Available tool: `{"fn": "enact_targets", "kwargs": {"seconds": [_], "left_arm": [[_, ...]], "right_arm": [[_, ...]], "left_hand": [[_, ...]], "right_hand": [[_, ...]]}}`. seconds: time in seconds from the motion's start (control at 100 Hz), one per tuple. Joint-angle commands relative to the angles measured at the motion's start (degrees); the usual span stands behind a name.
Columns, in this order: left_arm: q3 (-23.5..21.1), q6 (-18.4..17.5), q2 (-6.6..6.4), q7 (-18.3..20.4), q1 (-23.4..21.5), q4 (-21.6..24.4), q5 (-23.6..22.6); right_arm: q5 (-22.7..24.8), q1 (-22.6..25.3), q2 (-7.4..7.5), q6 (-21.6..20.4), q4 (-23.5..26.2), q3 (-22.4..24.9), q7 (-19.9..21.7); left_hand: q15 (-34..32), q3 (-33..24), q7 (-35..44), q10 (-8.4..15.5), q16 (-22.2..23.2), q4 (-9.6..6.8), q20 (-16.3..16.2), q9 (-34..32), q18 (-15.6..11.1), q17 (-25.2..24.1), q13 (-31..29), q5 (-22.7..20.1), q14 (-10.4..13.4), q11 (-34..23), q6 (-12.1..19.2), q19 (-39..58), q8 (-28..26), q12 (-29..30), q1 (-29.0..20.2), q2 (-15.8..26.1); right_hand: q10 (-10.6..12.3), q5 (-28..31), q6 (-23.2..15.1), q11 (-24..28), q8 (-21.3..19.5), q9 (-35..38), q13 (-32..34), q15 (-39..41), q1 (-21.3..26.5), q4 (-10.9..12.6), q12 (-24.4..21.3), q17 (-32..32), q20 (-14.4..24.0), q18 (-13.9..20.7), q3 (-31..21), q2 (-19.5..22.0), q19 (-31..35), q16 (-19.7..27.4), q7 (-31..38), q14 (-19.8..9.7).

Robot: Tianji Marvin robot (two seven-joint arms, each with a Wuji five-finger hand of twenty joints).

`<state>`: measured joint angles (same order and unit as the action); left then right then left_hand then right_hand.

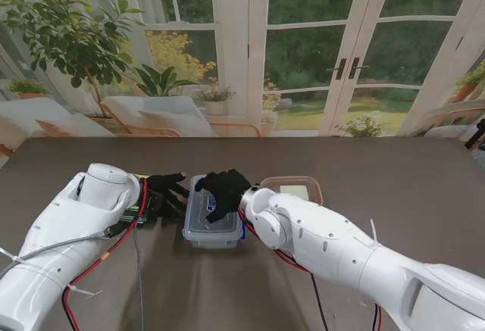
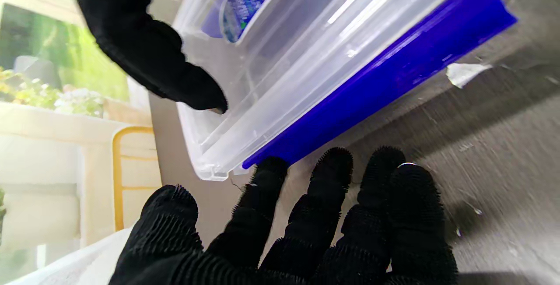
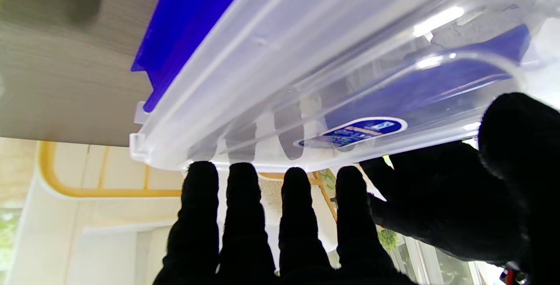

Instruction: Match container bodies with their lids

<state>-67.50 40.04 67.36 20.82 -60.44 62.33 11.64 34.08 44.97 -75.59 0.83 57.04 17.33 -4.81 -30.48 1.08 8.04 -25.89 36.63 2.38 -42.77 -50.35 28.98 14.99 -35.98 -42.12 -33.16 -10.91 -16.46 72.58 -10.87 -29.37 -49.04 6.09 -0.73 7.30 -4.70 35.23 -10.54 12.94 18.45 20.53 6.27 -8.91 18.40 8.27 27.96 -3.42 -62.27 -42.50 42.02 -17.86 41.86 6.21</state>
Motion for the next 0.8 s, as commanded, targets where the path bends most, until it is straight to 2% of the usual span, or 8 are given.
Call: {"fn": "enact_targets", "kwargs": {"seconds": [0.0, 0.07, 0.21, 0.32, 0.46, 0.66, 0.79], "left_arm": [[0.4, -1.0, 0.14, 1.6, 0.3, -0.2, -0.3], [0.8, -1.3, 0.04, 1.7, 0.5, -0.1, -0.8], [1.7, -2.7, 0.06, 1.4, 0.9, -0.5, -2.1], [2.7, -3.2, -0.01, 1.8, 1.7, -1.3, -2.7], [5.1, -3.1, -0.32, 3.8, 3.3, -3.1, -3.6], [9.1, -3.7, -0.70, 7.2, 6.3, -6.1, -4.8], [10.8, -4.5, -0.74, 7.5, 7.2, -6.8, -6.1]], "right_arm": [[0.1, 1.0, -0.21, -0.1, -0.7, -0.8, 1.7], [0.1, 1.0, -0.22, -0.1, -0.8, -0.8, 1.7], [0.1, 0.9, -0.13, 0.0, -0.8, -0.9, 1.9], [0.1, 1.0, 0.13, 0.1, -0.3, -0.7, 2.3], [0.2, 1.1, 0.55, 0.3, 0.4, -0.4, 2.8], [0.1, 1.1, 0.89, 0.4, 0.9, -0.1, 3.2], [0.0, 1.2, 1.06, 0.5, 1.1, 0.1, 3.4]], "left_hand": [[-5.7, 0.9, -1.2, -1.0, 3.4, 0.20, -2.6, -3.1, 1.3, 2.9, -3.7, 1.8, -3.1, -2.3, 0.7, 3.6, 1.1, -4.1, -1.2, -0.1], [-10.9, 0.8, -3.1, -1.6, 5.8, 0.18, -4.6, -4.4, 2.1, 5.4, -5.7, 4.4, -3.8, -4.2, 3.3, 5.2, 3.2, -8.8, -1.4, -0.3], [-18.3, 0.7, -5.7, -1.7, 9.2, 0.10, -7.3, -5.2, 2.2, 8.6, -8.2, 7.9, -3.6, -7.7, 9.7, 7.3, 6.1, -15.8, -1.7, -0.7], [-20.3, 0.7, -8.2, -1.7, 10.1, 0.10, -7.9, -5.0, 2.1, 9.0, -8.7, 12.7, -3.3, -9.5, 13.7, 7.6, 7.6, -18.4, -1.5, -0.7], [-23.2, 0.8, -8.5, -1.8, 11.4, 0.09, -8.7, -4.6, 1.9, 10.3, -10.0, 14.8, -2.8, -13.1, 14.5, 8.5, 8.3, -21.8, -1.0, -0.7], [-31.2, 0.8, -8.3, -1.7, 14.8, 0.04, -10.5, -4.3, 2.2, 14.6, -14.0, 14.1, -1.1, -22.6, 14.2, 11.8, 8.3, -28.1, -0.1, -0.5], [-32.0, 0.8, -8.7, -1.7, 14.9, 0.03, -10.5, -4.1, 2.3, 15.6, -14.7, 15.8, -1.0, -23.6, 15.2, 12.4, 8.5, -28.6, 0.1, -0.6]], "right_hand": [[0.5, -0.6, -0.2, -0.2, -0.6, -1.0, 2.6, 2.2, -0.4, -0.3, 0.3, -10.7, -0.5, 0.8, 1.2, 0.3, 0.3, -0.5, 0.0, -1.7], [0.6, -0.6, -0.2, -0.2, -0.6, -1.0, 2.6, 2.2, -0.5, -0.3, 0.3, -10.7, -0.5, 0.8, 1.2, 0.3, 0.3, -0.5, 0.0, -1.7], [0.5, -0.6, -0.3, -0.2, -0.5, -1.0, 2.6, 2.2, -0.4, -0.3, 0.3, -10.7, -0.5, 0.8, 1.3, 0.4, 0.2, -0.5, -0.1, -1.7], [0.5, -0.6, -0.3, -0.2, -0.5, -1.0, 2.7, 2.2, -0.4, -0.3, 0.3, -10.7, -0.5, 0.8, 1.3, 0.5, 0.2, -0.5, -0.1, -1.6], [0.5, -0.6, -0.3, -0.2, -0.5, -1.0, 2.7, 2.2, -0.4, -0.3, 0.3, -10.8, -0.5, 0.8, 1.3, 0.5, 0.2, -0.5, -0.1, -1.6], [0.6, -0.6, -0.3, -0.2, -0.5, -0.9, 2.7, 2.2, -0.3, -0.3, 0.3, -10.7, -0.5, 0.8, 1.4, 0.5, 0.2, -0.5, -0.1, -1.5], [0.6, -0.5, -0.3, -0.2, -0.5, -0.9, 2.7, 2.2, -0.4, -0.3, 0.3, -10.7, -0.5, 0.8, 1.3, 0.6, 0.2, -0.5, 0.0, -1.5]]}}
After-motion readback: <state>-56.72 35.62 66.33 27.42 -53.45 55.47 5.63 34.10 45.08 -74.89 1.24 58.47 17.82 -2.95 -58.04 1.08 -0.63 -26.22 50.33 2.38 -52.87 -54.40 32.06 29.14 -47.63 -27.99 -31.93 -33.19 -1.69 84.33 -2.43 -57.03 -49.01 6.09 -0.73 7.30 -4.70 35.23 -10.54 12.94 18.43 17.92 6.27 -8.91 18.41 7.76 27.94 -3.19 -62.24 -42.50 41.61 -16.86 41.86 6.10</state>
